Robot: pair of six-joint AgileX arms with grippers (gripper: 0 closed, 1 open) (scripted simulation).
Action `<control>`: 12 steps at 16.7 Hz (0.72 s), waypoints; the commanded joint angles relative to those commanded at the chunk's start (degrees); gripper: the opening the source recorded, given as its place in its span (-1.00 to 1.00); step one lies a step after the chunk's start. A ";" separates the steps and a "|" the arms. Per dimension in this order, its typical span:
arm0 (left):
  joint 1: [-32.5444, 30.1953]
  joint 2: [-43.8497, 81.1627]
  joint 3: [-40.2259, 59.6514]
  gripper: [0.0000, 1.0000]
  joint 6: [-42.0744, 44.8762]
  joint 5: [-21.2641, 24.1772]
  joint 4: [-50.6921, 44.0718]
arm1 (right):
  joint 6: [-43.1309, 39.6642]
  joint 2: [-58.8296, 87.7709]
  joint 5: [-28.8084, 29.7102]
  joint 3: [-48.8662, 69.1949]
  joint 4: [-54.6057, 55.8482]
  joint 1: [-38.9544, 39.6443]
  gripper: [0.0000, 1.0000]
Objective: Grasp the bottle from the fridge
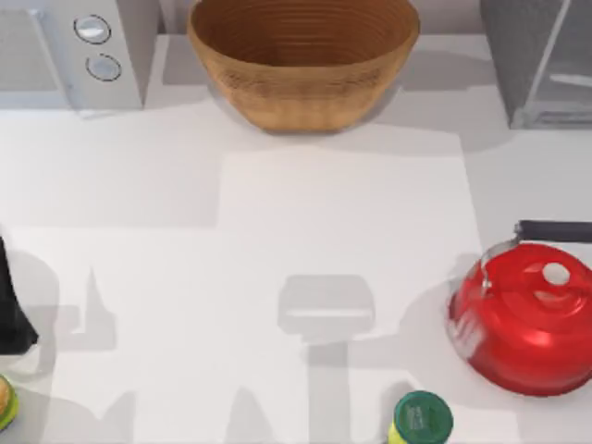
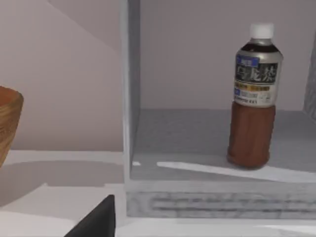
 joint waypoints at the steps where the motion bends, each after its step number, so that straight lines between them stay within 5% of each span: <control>1: 0.00 0.00 0.00 1.00 0.00 0.00 0.00 | -0.03 4.13 -1.21 0.57 4.05 -1.38 1.00; 12: 0.00 0.00 0.00 1.00 0.00 0.00 0.00 | 0.98 65.40 -17.49 4.81 55.79 -18.43 1.00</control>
